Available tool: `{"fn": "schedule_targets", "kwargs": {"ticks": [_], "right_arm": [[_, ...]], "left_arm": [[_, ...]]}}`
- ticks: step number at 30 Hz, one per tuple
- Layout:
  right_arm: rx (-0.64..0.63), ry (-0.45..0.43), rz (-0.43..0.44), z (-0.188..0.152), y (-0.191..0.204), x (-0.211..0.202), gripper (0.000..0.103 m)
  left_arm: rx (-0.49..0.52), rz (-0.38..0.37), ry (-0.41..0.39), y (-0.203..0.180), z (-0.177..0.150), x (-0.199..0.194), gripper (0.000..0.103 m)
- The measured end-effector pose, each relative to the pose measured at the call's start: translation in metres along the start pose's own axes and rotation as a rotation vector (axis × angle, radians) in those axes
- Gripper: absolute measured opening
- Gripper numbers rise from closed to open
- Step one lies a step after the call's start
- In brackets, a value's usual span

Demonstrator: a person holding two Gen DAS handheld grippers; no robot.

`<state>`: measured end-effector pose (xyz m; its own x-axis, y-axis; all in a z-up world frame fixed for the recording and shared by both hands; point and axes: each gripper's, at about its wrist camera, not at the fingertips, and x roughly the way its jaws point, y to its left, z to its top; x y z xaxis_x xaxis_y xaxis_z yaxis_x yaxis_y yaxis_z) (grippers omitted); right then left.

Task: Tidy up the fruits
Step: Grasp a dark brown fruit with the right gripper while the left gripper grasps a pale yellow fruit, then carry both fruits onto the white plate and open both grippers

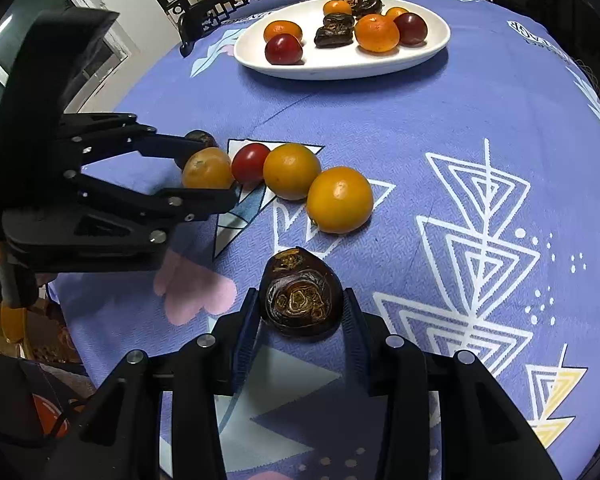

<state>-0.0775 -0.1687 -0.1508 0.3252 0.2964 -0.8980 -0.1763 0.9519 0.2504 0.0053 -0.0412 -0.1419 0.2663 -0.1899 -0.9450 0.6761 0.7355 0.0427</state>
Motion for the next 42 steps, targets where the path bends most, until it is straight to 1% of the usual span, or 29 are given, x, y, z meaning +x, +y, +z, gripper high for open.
{"fn": "schedule_targets", "kwargs": {"ticks": [1,2,4,5,7,10,12,14,15,16,17,23,24,26,27,28,32,37,42], "right_arm": [[-0.001,-0.001,-0.001,0.000,0.000,-0.001,0.042],[-0.004,-0.005,-0.002,0.001,0.002,-0.001,0.042],[-0.006,-0.012,0.000,0.003,0.003,-0.003,0.042],[-0.005,-0.015,0.000,0.001,0.001,-0.005,0.042],[-0.002,-0.021,0.003,0.001,0.001,-0.007,0.042],[0.000,-0.019,0.010,0.000,0.001,-0.006,0.042],[-0.002,-0.018,0.015,0.001,0.002,-0.005,0.042],[-0.005,-0.015,0.017,0.001,0.003,-0.003,0.042],[-0.010,-0.012,0.016,0.002,0.004,-0.002,0.042],[-0.014,-0.011,0.016,0.003,0.005,-0.001,0.042],[-0.017,-0.009,0.015,0.003,0.006,-0.001,0.042],[-0.017,-0.005,0.006,0.002,0.006,0.001,0.042],[-0.016,-0.005,0.006,0.002,0.007,0.001,0.042],[-0.015,-0.006,0.003,0.001,0.006,0.000,0.042],[-0.014,-0.008,0.002,0.000,0.006,0.000,0.042],[-0.014,-0.008,0.002,0.000,0.006,-0.001,0.042],[-0.017,-0.015,-0.003,0.000,0.007,-0.004,0.042],[-0.029,-0.036,-0.003,0.005,0.010,-0.012,0.042],[-0.033,-0.084,0.011,0.021,0.013,-0.028,0.042]], "left_arm": [[-0.015,-0.005,0.001,0.003,-0.001,-0.001,0.044],[-0.031,-0.009,0.006,0.006,0.000,0.001,0.041],[-0.083,-0.066,0.011,0.018,-0.007,-0.002,0.041],[-0.108,-0.079,0.015,0.021,-0.012,-0.004,0.041],[-0.134,-0.085,0.013,0.028,-0.026,-0.008,0.041],[-0.176,-0.118,0.012,0.032,-0.041,-0.014,0.041],[-0.193,-0.114,0.021,0.034,-0.051,-0.014,0.042],[-0.202,-0.119,0.021,0.035,-0.054,-0.012,0.044],[-0.210,-0.112,0.021,0.035,-0.055,-0.011,0.049],[-0.215,-0.102,0.020,0.035,-0.055,-0.011,0.056],[-0.216,-0.099,0.017,0.034,-0.055,-0.012,0.058],[-0.183,-0.064,0.038,0.024,-0.048,-0.004,0.059],[-0.186,-0.067,0.039,0.022,-0.047,-0.004,0.059],[-0.194,-0.078,0.044,0.021,-0.045,-0.002,0.056],[-0.192,-0.085,0.049,0.020,-0.044,-0.001,0.044],[-0.186,-0.079,0.052,0.019,-0.044,0.000,0.043],[-0.199,-0.083,0.063,0.022,-0.044,-0.003,0.042],[-0.205,-0.062,0.017,0.025,-0.033,-0.022,0.042],[-0.226,-0.016,-0.033,0.035,-0.013,-0.044,0.042]]}}
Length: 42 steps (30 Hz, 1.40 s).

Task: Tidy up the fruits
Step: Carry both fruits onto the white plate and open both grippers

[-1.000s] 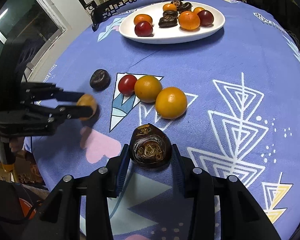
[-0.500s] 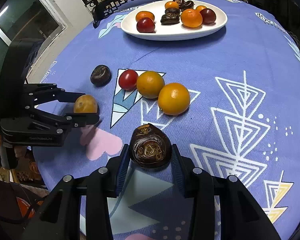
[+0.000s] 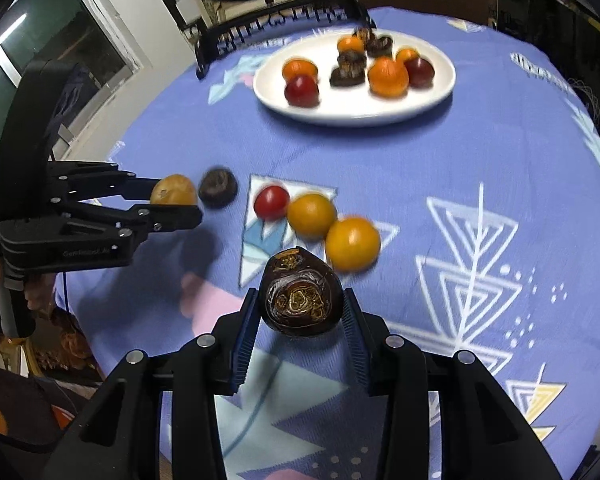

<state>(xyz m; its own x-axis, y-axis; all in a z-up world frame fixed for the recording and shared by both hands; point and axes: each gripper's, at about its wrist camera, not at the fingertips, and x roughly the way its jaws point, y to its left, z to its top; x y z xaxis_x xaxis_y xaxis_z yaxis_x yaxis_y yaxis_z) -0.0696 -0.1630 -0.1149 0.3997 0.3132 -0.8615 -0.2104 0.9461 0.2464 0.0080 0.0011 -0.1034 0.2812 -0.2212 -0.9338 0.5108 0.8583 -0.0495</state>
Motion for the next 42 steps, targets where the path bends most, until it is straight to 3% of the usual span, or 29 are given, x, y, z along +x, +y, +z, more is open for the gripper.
{"fn": "schedule_targets", "kwargs": {"ticks": [7,22,42], "right_arm": [[-0.002,-0.090,0.004,0.029,0.002,-0.028,0.042],[-0.012,-0.260,-0.015,0.095,-0.016,-0.073,0.042],[0.040,-0.286,-0.037,0.143,-0.028,-0.039,0.042]], "left_arm": [[0.006,0.081,-0.077,-0.002,0.033,-0.024,0.042],[0.000,0.108,-0.180,0.001,0.087,-0.054,0.042],[-0.127,0.129,-0.176,0.032,0.132,-0.024,0.042]]}}
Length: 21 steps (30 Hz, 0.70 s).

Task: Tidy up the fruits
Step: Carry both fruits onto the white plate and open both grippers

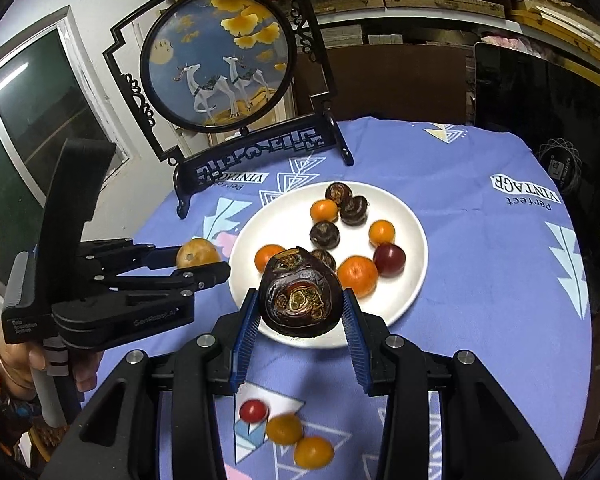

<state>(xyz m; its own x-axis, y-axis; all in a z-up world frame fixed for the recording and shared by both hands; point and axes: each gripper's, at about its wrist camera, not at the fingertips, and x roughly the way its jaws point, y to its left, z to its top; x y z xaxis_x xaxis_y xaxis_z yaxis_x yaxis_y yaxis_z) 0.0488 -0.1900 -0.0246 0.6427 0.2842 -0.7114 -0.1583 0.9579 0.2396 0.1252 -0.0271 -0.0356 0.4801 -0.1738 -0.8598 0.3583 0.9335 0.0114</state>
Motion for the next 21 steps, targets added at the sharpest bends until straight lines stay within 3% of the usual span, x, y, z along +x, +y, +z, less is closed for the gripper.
{"fn": "schedule_targets", "kwargs": {"ticks": [11,21], "right_arm": [[-0.011,-0.005,-0.015,0.032,-0.010,0.033,0.042],[0.015,0.026,-0.009,0.046,-0.026,0.070,0.042]], "left_arm": [[0.001,0.010,0.007,0.004,0.040,0.030,0.042],[0.005,0.034,0.039,0.005,0.053,0.063,0.042]]}}
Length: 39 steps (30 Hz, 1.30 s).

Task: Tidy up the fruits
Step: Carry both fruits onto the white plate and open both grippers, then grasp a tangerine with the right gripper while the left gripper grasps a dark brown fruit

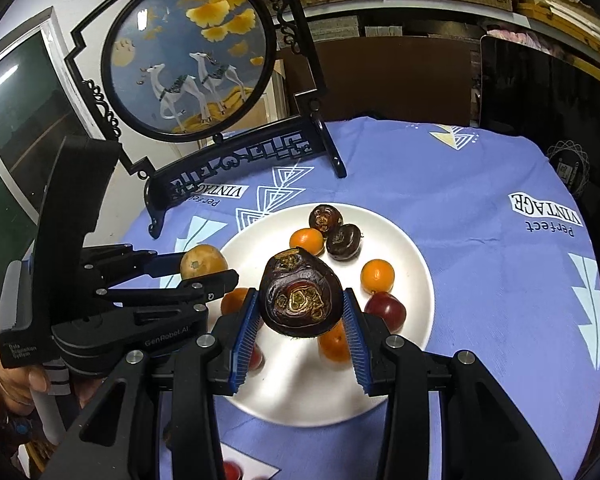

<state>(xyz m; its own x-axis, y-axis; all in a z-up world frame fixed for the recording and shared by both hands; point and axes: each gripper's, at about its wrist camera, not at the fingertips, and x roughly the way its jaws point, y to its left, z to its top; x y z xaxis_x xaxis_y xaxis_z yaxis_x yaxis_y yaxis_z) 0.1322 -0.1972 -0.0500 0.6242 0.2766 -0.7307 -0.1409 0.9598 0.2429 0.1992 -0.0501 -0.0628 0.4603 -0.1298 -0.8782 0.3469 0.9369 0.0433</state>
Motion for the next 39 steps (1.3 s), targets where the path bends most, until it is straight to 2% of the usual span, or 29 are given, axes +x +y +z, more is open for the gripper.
{"fn": "schedule_targets", "kwargs": {"ticks": [13,32,33,34,36,39], "right_arm": [[0.044,0.040,0.011,0.010,-0.016,0.036,0.042],[0.023,0.054,-0.003,0.020,-0.016,0.054,0.043],[0.019,0.061,0.010,0.020,-0.015,0.054,0.048],[0.015,0.071,0.013,0.020,-0.013,0.054,0.061],[0.010,0.054,-0.018,0.018,-0.013,0.049,0.067],[0.023,0.042,-0.022,0.015,-0.016,0.041,0.067]], "left_arm": [[0.004,0.025,0.039,0.004,0.009,0.031,0.042],[0.015,0.032,0.072,0.004,0.016,0.051,0.042],[0.016,0.031,0.074,0.004,0.015,0.051,0.042],[0.015,0.027,0.074,0.004,0.015,0.050,0.045],[0.009,0.045,0.049,0.006,0.016,0.045,0.071],[0.010,0.043,0.026,0.005,0.017,0.037,0.072]]}}
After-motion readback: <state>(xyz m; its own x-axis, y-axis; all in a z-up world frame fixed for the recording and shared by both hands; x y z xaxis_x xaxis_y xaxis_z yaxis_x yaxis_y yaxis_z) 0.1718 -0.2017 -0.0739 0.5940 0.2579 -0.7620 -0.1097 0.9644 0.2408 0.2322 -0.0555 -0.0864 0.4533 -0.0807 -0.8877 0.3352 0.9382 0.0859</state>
